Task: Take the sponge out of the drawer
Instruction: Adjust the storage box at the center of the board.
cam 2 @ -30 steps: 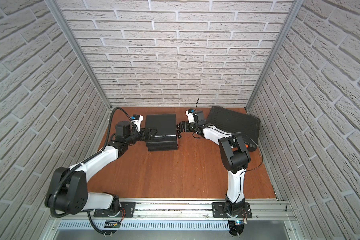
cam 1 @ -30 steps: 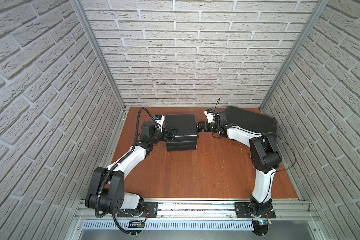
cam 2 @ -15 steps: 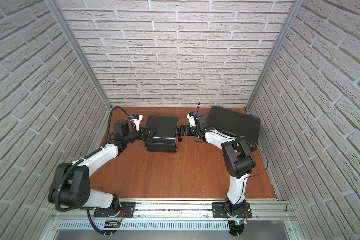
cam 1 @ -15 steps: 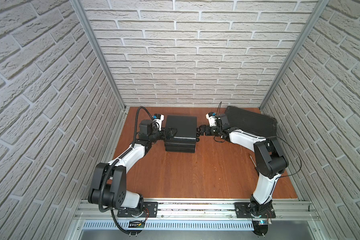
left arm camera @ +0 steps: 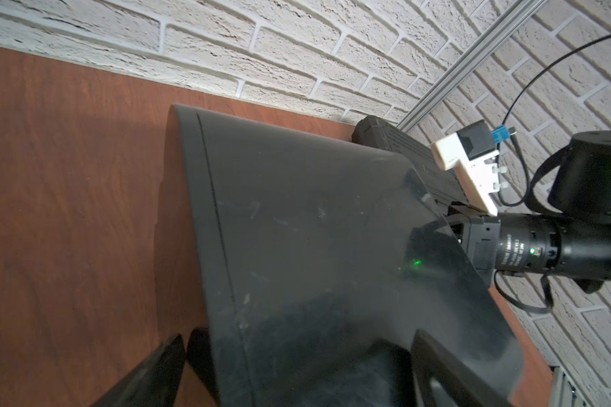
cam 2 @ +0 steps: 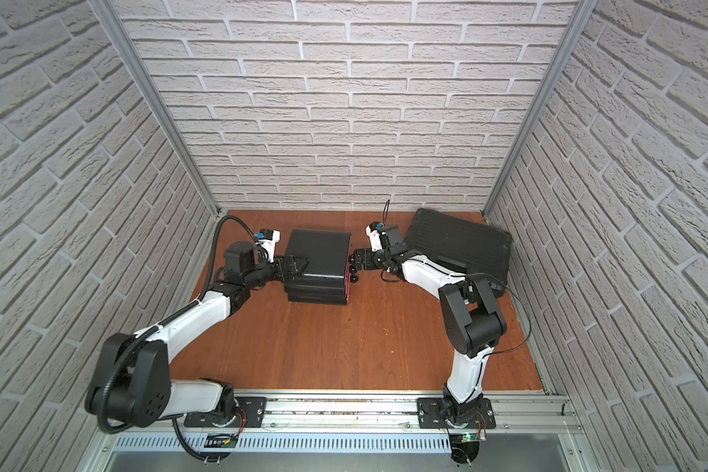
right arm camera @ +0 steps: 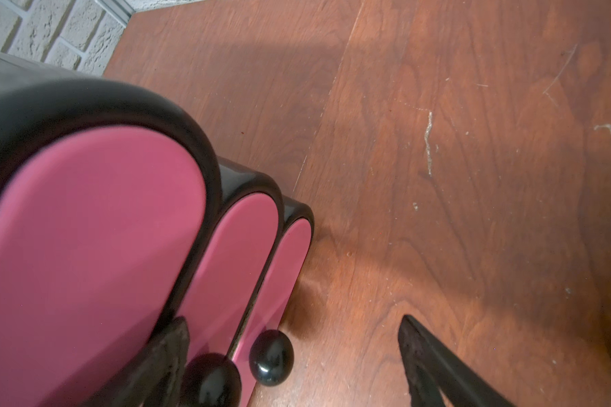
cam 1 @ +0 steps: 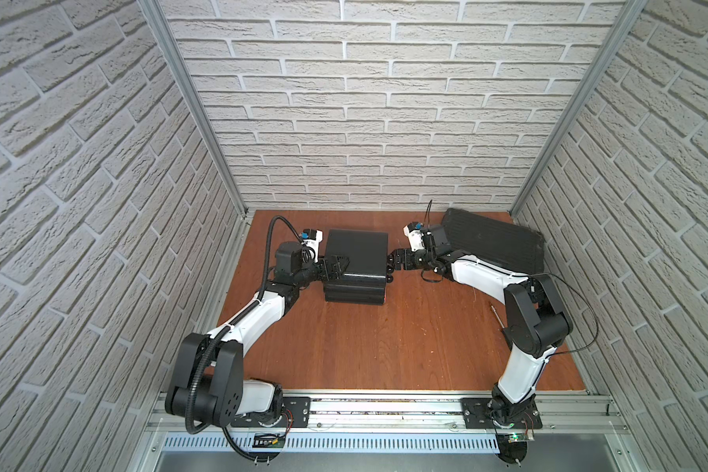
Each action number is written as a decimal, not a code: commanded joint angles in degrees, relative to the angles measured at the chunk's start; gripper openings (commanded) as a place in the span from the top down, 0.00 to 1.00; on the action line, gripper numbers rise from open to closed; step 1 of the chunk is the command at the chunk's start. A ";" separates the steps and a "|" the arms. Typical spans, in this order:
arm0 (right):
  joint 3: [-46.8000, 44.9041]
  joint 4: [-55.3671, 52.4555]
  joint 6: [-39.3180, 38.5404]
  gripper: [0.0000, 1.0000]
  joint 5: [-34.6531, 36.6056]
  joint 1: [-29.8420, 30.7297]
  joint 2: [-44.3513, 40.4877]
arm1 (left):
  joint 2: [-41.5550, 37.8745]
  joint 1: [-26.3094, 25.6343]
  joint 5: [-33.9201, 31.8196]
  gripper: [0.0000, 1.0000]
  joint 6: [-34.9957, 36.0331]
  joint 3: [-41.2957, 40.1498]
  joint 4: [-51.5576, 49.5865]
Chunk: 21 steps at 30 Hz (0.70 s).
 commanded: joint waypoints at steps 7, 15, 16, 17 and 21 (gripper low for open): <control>1.48 -0.71 -4.21 0.00 4.60 3.05 -6.50 | -10.33 1.06 -9.18 0.02 3.91 1.59 -11.46; 4.42 -0.13 -6.93 0.00 11.58 2.13 -7.83 | -10.28 4.80 -5.77 0.02 4.81 4.88 -4.34; 5.55 0.19 -7.29 0.00 12.06 1.95 -7.06 | -9.01 4.85 -4.89 0.02 4.74 5.86 -3.59; 6.94 0.21 -7.55 0.00 12.28 1.79 -6.15 | -7.77 4.88 -4.41 0.02 4.51 6.58 -2.85; 16.05 -4.19 -8.75 0.01 12.36 1.27 -0.51 | -1.11 4.84 -3.33 0.02 0.79 9.64 -0.76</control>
